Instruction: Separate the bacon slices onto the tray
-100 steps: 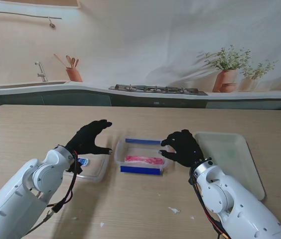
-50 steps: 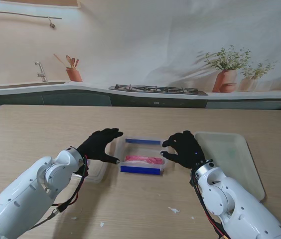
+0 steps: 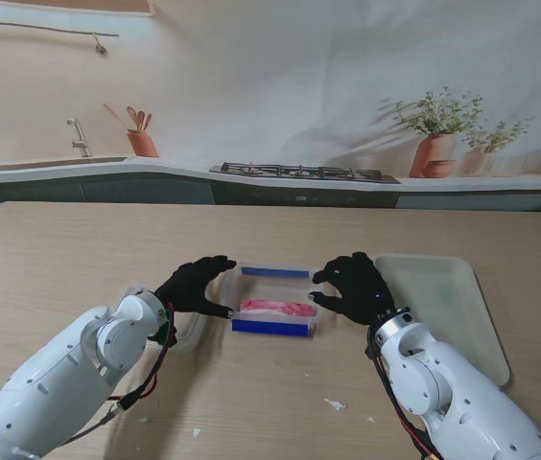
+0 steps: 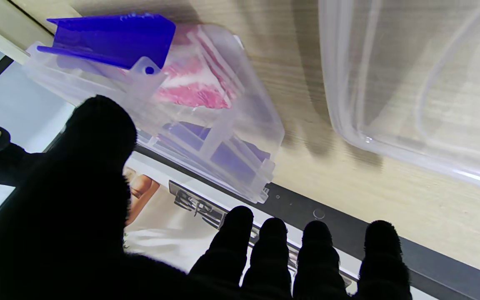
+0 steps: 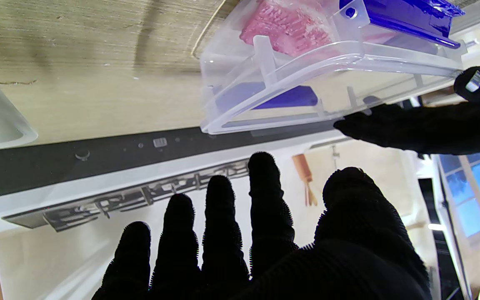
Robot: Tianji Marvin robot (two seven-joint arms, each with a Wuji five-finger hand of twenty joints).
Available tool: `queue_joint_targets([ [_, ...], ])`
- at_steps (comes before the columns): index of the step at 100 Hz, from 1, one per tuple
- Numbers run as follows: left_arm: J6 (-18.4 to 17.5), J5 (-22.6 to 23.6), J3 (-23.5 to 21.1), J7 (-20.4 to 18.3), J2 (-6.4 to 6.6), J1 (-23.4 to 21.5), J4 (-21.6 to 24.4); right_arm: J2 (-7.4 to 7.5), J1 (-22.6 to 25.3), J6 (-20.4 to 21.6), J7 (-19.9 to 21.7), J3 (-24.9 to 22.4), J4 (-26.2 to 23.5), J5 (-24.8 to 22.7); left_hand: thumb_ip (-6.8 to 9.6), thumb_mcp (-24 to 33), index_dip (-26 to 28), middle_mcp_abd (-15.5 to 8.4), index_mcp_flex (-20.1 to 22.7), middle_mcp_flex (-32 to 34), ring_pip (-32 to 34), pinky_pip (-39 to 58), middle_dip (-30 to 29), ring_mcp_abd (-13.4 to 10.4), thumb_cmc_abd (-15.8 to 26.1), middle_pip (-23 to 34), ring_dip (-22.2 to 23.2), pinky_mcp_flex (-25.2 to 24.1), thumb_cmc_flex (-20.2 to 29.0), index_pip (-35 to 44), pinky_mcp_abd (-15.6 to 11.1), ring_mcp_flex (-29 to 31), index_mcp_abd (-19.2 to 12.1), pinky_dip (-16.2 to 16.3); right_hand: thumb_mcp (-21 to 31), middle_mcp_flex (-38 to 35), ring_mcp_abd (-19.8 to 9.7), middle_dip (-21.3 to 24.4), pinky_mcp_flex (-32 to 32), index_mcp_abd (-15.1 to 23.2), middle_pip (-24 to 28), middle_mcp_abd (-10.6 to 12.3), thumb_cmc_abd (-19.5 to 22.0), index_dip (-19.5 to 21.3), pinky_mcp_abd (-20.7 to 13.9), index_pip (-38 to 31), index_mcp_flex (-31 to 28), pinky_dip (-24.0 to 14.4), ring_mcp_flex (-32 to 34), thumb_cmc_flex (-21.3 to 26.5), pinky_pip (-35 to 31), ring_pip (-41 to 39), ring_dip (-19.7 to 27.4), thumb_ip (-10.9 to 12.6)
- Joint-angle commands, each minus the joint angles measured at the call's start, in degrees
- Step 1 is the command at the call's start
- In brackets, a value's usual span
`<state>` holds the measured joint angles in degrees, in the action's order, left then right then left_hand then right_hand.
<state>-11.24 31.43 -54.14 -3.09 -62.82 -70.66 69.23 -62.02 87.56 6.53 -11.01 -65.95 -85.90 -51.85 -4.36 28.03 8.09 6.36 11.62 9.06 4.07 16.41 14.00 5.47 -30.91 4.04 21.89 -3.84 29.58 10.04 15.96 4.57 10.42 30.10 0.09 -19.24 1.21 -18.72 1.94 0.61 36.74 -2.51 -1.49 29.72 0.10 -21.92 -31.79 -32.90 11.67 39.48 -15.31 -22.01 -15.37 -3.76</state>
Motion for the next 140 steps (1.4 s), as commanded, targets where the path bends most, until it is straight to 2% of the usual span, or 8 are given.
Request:
queue_joint_targets([
  [1, 0.8, -1.2, 0.2, -0.9, -0.64, 0.1, -0.2, -0.3, 0.4, 0.1, 0.5, 0.0, -0.5, -0.1, -0.65, -1.1, 0.1, -2.3, -0.9, -1.2, -0.8, 1.6, 0.4, -1.7, 0.4, -0.9, 0.4, -0.8, 0.3, 0.1, -0.9, -2.3, 0.4, -0.7, -0.5, 1.8, -0.2, 0.2, 0.4, 0.5, -0.3, -0.5, 1.1, 0.1, 0.1, 0.4, 0.9, -0.5, -1.7, 0.4, -0.4, -0.2, -0.2, 1.8],
  [35, 2.0, -5.2, -0.3, 0.4, -1.7, -0.3, -0.6, -0.31, 0.4, -0.2, 0.6, 0.2, -0.5, 0.0, 0.04, -3.6, 0.5, -2.3, -0.1, -0.1, 0.1, 2.0, -0.6, -1.8, 6.1, 0.9, 0.3, -1.1, 0.2, 0.8, -0.2, -1.9, 0.3, -1.0, -0.6, 1.7, -0.2, 0.2, 0.5, 0.5, -0.3, -0.5, 1.2, 0.1, 0.1, 0.4, 0.8, -0.6, -1.7, 0.3, -0.4, -0.2, -0.2, 1.8],
  [72, 3.3, -3.6, 0.9, -0.6, -1.27, 0.2, -0.7, -0.22, 0.2, 0.8, 1.3, 0.0, -1.5, -0.1, 1.15, -2.9, 1.2, -2.9, -0.1, 0.0, 0.0, 1.6, -2.0, -2.1, 4.4, 1.5, 0.1, -1.3, 2.9, 1.9, -0.3, -2.0, -0.6, -0.8, -0.2, 1.5, -0.2, 0.1, 0.2, -1.0, -0.1, -0.3, 0.7, 0.1, -0.1, 0.3, 0.1, -0.6, -1.4, 1.7, -0.5, -0.5, -0.3, 2.0],
  [94, 3.3, -3.7, 1.3, -1.5, -1.12, 0.4, -0.7, -0.39, -0.4, 5.2, 1.4, -1.1, -4.5, 0.8, 1.24, -2.3, 1.4, -2.9, -0.3, 0.0, 0.0, 1.1, -2.2, -2.1, 4.4, 1.7, 0.1, -1.5, 2.4, 2.4, -0.3, -2.0, -0.7, -0.7, 0.4, -2.5, 3.6, -0.4, -10.6, -3.4, 1.0, -1.8, 0.2, -1.0, 0.8, 0.6, -2.2, -1.6, 5.4, 4.0, -5.4, -7.0, -3.5, 2.1],
  [107, 3.2, -3.6, 1.6, -1.8, -1.04, 0.6, -0.9, -0.61, -2.3, 6.4, 5.6, -0.2, -6.2, 5.9, 1.23, -2.3, 1.4, -2.8, -0.4, 0.0, 0.1, 0.7, -2.3, -2.0, 4.4, 1.8, 0.1, -1.6, 2.2, 2.4, -0.3, -2.0, -0.6, -0.6, 2.3, -4.9, 6.6, -0.9, -15.2, -3.9, 1.6, -3.1, -0.1, -1.5, 2.1, -0.1, -3.0, -3.1, 11.6, 4.9, -18.3, -12.9, -6.7, 2.0],
  [115, 3.3, -3.7, 1.7, -1.9, -1.05, 0.7, -1.0, -0.86, -4.0, 5.2, 9.1, 1.3, -6.8, 11.6, 1.21, -2.3, 1.4, -2.8, -0.4, 0.0, 0.0, 0.5, -2.4, -2.0, 4.3, 1.8, 0.0, -1.6, 2.2, 2.4, -0.2, -2.1, -0.5, -0.6, 7.5, -6.0, 6.9, -1.2, -13.9, -4.1, 1.9, -3.7, -1.3, -1.7, 2.0, -0.3, -3.2, 3.0, 13.6, 2.9, -28.8, -14.3, -7.5, 1.5],
  [128, 3.5, -4.0, 1.6, -1.8, -1.12, 0.6, -1.0, -1.9, -7.2, -1.1, 13.9, 4.4, -6.6, 25.1, 1.2, -2.3, 1.4, -2.6, -0.4, -0.1, 0.0, 0.1, -2.4, -1.9, 4.3, 1.7, 0.0, -1.7, 2.2, 2.3, -0.2, -2.1, -0.5, -0.5, 13.4, -6.4, 7.2, -1.3, -10.4, -5.0, 2.1, -4.4, -2.7, -1.3, 1.4, -0.5, -3.9, 7.2, 13.0, 0.5, -35.1, -14.4, -7.5, 0.9],
  [140, 3.1, -3.7, 1.7, -1.8, -1.08, 0.7, -1.2, -2.22, -10.4, -5.4, 16.8, 6.7, -5.0, 29.6, 1.21, -2.4, 1.4, -2.6, -0.4, 0.0, 0.0, -0.1, -2.4, -1.9, 4.3, 1.8, 0.0, -1.6, 2.1, 2.3, -0.1, -2.1, -0.5, -0.3, 13.9, -6.1, 7.4, -1.3, -9.1, -5.5, 2.1, -4.6, -2.9, -1.3, 1.2, -0.5, -4.1, 7.1, 12.1, 0.8, -35.8, -14.3, -7.5, 0.9],
])
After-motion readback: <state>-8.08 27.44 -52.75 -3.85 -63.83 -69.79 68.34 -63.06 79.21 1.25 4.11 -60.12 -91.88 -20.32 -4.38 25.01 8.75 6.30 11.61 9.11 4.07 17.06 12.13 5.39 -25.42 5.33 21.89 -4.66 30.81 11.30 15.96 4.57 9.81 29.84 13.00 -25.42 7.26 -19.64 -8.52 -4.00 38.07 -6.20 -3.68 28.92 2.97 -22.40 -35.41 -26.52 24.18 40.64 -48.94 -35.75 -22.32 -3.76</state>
